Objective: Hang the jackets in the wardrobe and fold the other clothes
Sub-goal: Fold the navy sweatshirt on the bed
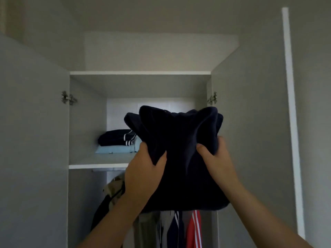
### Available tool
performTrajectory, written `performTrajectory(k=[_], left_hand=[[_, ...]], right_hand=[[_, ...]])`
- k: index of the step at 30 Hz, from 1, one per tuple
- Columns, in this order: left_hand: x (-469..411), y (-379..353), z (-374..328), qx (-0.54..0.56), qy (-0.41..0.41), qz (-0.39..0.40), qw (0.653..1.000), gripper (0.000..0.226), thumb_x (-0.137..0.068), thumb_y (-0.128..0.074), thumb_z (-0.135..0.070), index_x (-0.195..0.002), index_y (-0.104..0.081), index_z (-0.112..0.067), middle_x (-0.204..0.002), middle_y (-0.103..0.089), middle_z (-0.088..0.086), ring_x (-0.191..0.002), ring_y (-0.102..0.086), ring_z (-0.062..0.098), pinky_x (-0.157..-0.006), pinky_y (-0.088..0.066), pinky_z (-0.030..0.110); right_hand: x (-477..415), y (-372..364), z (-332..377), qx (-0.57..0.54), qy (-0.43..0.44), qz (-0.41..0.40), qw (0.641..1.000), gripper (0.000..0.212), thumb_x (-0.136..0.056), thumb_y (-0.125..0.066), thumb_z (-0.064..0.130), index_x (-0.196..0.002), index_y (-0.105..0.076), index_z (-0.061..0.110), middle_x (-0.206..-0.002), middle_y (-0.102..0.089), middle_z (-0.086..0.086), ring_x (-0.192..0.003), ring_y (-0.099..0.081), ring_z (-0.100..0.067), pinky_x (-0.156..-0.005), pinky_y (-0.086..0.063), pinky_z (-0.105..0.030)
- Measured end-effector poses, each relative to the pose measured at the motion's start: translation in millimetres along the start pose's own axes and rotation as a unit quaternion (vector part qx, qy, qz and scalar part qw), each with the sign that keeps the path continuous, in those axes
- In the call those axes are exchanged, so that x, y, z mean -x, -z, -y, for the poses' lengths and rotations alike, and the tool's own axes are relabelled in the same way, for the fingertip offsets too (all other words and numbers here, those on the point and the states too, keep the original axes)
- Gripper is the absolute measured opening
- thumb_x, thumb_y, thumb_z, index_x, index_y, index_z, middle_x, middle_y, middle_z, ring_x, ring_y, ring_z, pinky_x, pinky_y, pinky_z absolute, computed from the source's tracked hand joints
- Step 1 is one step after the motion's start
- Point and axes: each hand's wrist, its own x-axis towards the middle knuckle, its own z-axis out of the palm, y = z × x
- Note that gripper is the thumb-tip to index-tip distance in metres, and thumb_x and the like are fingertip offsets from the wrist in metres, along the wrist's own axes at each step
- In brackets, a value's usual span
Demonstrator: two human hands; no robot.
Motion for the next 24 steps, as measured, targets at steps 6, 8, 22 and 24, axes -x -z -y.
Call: performTrajectory(k=[6, 8, 22, 24], left_hand=[[-112, -54, 66, 0.067, 0.101, 0.042, 0.992, 0.035, -0.089, -0.055, -0.049, -0.112, -0.055, -0.023, -0.097, -0.064, -0.009, -0.09, -0.062, 0.011, -0.085, -0.053, 0.038], [-147, -70, 89, 0.06, 0.109, 0.036, 0.992, 0.032, -0.09, -0.054, -0.047, -0.11, -0.055, -0.023, -0.094, -0.062, -0.011, -0.092, -0.061, 0.013, -0.083, -0.051, 0.035], [-372, -179, 261, -0.002, 0.218, 0.069, 0.974, 0.055, -0.097, -0.044, -0.04, -0.133, -0.046, 0.002, -0.127, -0.055, 0.02, -0.11, -0.055, 0.036, -0.089, -0.042, 0.035], [-411, -188, 291, -0.006, 0.249, 0.085, 0.965, 0.057, -0.099, -0.043, -0.039, -0.136, -0.042, 0.005, -0.135, -0.049, 0.025, -0.119, -0.051, 0.039, -0.093, -0.039, 0.037]], right_hand=[[-131, -40, -49, 0.051, -0.035, 0.088, 0.994, 0.039, -0.081, -0.061, 0.044, -0.114, -0.043, 0.034, -0.1, -0.06, 0.014, -0.088, -0.059, -0.008, -0.073, -0.048, -0.031], [-166, -57, -63, 0.053, -0.051, 0.131, 0.989, 0.051, -0.075, -0.061, 0.052, -0.119, -0.041, 0.038, -0.105, -0.06, 0.013, -0.093, -0.06, -0.011, -0.08, -0.05, -0.035], [-393, -132, -222, 0.045, -0.261, 0.15, 0.953, 0.018, -0.077, -0.061, 0.024, -0.092, -0.063, 0.016, -0.081, -0.07, -0.01, -0.073, -0.067, -0.025, -0.062, -0.052, -0.029], [-424, -135, -246, 0.049, -0.292, 0.141, 0.945, 0.015, -0.079, -0.057, 0.023, -0.08, -0.063, 0.009, -0.065, -0.066, -0.008, -0.063, -0.065, -0.022, -0.06, -0.049, -0.025]])
